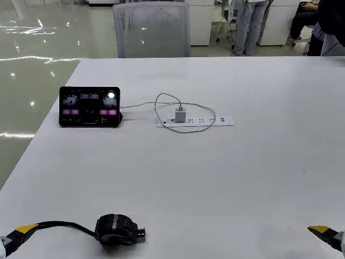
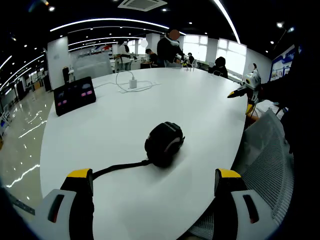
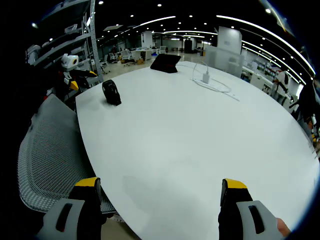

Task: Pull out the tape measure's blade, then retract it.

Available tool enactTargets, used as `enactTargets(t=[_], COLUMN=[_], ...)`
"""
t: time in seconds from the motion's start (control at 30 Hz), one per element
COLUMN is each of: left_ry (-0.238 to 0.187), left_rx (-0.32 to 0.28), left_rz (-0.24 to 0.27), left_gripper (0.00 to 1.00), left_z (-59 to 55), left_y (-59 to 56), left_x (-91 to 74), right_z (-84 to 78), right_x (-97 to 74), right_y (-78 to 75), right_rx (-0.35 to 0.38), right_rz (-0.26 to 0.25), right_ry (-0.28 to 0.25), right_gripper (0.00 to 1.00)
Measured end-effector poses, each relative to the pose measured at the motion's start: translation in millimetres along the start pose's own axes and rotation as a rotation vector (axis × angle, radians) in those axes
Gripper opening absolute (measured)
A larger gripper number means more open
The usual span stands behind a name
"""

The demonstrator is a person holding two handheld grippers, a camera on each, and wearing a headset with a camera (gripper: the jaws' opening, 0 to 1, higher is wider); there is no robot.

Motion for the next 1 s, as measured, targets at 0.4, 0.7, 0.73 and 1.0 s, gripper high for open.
enactTargets(t=[0.4, 0.7, 0.73, 1.0], left_ry=[0.002, 0.024, 0.029, 0.035], left_rx=[-0.005, 0.0, 0.01, 0.016], left_rz=[0.014, 0.021, 0.019, -0.027], left_gripper=[0.99, 0.99, 0.99, 0.99], left_z=[-3.9, -6.9, -6.8, 4.3], left_y=[4.4, 8.3, 8.5, -0.1], left_x=[-5.2, -3.8, -3.4, -4.3], right_z=[-0.5, -3.3, -3.6, 5.3], right_x=[0.2, 1.9, 2.5, 0.6], right_y=[3.9, 3.4, 3.2, 4.3], right_rx=[-0.009, -0.019, -0.024, -0.046], right_rz=[0.009, 0.004, 0.01, 0.037], right_ry=[0.003, -0.001, 0.001, -0.016], right_gripper=[0.99, 0.99, 0.99, 0.99])
Point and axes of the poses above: the centre of the closed fingertips' face, and the gripper's own axes: x roughly forward along the fingers, y roughly to its left, z roughly out of its top, the point moved 6 cm from there along -x, roughly backward along the fingers, and after that the axes turned 10 degrees about -x, right-handed, at the moved point
